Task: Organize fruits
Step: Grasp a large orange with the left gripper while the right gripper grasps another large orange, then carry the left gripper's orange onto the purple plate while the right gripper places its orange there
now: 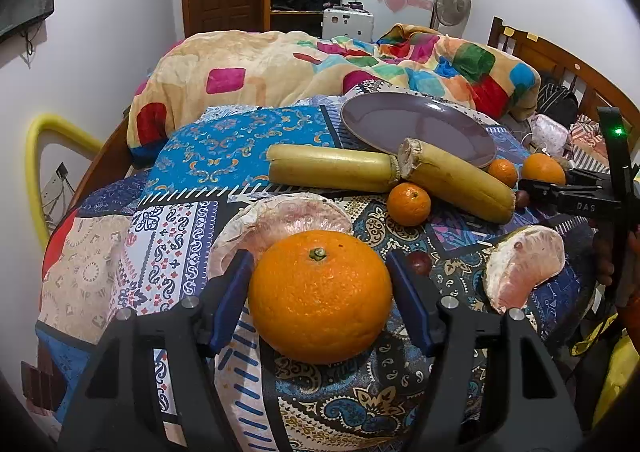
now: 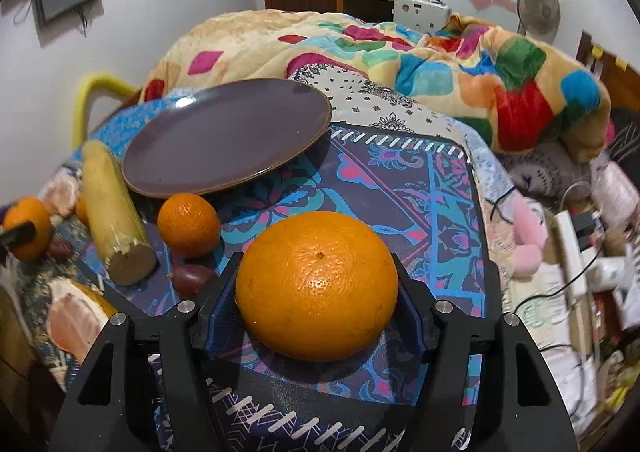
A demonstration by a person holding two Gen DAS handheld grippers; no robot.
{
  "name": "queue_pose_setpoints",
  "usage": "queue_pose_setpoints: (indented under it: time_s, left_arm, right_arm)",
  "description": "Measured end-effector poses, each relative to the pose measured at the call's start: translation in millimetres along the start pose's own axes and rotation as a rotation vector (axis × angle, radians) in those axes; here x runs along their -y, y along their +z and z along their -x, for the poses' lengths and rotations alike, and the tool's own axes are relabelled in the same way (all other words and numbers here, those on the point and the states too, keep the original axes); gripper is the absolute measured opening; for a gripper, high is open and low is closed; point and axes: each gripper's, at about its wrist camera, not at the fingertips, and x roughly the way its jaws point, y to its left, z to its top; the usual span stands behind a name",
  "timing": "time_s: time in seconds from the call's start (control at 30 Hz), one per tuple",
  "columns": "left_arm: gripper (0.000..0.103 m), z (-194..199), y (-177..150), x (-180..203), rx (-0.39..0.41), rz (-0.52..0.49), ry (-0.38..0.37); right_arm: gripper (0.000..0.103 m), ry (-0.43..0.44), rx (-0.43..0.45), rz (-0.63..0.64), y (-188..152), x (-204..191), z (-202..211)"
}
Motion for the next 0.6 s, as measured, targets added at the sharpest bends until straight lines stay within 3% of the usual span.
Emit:
queue_pose_setpoints:
  time_s: [0.23, 0.6]
  left_arm:
    - [0.068, 10.7, 11.2, 5.0, 0.039, -0.017, -0.008]
    - [0.068, 19.5, 54.6, 27.3, 0.126, -0.074, -0.038]
  right_arm:
    - [0.064, -0.015, 0.043, 0.019, 6.1, -3.5, 17.8]
    - [0.064, 0.003, 0.174, 0.035, 46.9, -11.2, 44.0]
